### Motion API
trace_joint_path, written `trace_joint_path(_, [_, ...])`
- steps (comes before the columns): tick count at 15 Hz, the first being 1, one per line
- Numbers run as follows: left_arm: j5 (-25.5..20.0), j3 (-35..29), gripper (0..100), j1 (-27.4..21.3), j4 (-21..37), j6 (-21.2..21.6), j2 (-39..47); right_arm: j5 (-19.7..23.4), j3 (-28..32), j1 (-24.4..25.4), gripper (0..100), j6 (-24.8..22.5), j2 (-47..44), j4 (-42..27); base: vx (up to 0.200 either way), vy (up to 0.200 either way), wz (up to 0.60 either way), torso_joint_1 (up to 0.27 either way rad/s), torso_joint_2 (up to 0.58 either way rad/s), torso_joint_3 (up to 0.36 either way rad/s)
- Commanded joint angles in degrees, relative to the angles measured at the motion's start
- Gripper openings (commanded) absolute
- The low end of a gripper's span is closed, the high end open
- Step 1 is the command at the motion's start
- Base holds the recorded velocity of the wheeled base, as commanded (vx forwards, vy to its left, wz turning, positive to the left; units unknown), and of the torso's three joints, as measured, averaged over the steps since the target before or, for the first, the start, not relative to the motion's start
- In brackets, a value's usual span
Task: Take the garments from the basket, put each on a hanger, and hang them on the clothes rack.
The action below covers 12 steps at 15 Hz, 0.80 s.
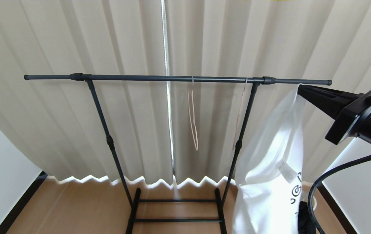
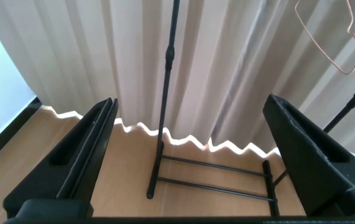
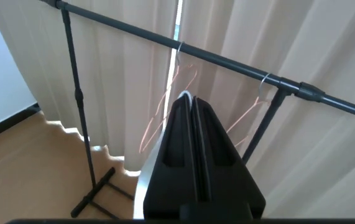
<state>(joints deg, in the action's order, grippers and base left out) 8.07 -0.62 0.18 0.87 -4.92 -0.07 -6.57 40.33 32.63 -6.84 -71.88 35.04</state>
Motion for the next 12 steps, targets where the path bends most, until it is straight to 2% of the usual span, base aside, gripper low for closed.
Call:
trace_joint_path(1, [0.02,0.01,100,-0.01,0.01,0.0,0.07,-0.02,0.02,-0.03,0,-0.02,-0.02,0.03,0.0,0.0,0.0,0.0,0.0,0.0])
trace_joint_path(7, [0.02,0.01,100,-0.01,0.01,0.0,0.07,-0.02,-0.07,0.06,0,-0.02,-0.02,0.03,0.0,0.0,0.0,0.0,0.0,0.0])
trace_joint_path(9, [0.02,0.01,100,-0.01,0.01,0.0,0.07,-0.02,-0.07,0.06,0,-0.02,-0.02,0.03,-0.2,0.0,0.0,0.005,0.0,0.002])
trace_joint_path(12, [0.02,0.01,100,-0.01,0.01,0.0,0.07,-0.02,-0.25,0.06,0,-0.02,-0.02,0.03,0.0,0.0,0.0,0.0,0.0,0.0])
